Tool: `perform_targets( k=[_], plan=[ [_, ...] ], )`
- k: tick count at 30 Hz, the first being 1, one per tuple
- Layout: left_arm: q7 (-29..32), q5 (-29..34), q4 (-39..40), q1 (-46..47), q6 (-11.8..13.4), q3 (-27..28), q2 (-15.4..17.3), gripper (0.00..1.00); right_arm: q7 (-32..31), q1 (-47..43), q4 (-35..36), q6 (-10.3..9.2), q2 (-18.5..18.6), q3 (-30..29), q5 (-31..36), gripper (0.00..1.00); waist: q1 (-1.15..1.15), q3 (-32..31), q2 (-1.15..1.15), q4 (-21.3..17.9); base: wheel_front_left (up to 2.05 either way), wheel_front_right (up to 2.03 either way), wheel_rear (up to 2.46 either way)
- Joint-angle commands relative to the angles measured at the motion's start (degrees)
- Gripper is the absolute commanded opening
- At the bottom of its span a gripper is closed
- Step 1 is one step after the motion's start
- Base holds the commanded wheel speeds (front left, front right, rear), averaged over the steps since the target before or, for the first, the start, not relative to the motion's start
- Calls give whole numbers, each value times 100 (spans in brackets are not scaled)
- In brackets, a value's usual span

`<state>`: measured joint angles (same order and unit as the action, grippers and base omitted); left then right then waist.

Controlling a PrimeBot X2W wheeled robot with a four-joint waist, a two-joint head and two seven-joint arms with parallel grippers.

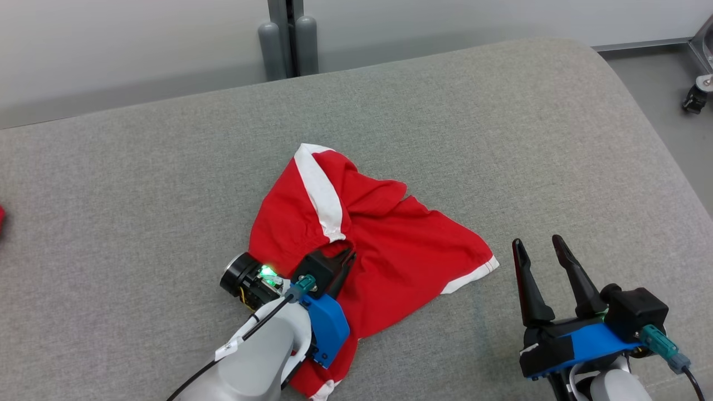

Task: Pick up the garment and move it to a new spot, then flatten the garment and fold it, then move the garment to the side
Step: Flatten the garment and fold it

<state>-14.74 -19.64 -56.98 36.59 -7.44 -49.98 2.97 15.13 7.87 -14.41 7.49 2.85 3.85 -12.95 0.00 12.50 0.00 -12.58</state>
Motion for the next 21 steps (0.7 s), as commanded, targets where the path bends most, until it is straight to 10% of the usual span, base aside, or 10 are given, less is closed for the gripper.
perform_targets(
  k=[1,21],
  plan=[
    [-29,-95,34,96,-3,-9,-9,0,3,36,6,1,9,3,-17,100,0,-21,0,17,0,0,0],
    [-50,-277,2096,-970,519,1191,337,0,3,-255,-70,1,10,-104,51,100,0,-457,0,849,0,0,0]
  ],
)
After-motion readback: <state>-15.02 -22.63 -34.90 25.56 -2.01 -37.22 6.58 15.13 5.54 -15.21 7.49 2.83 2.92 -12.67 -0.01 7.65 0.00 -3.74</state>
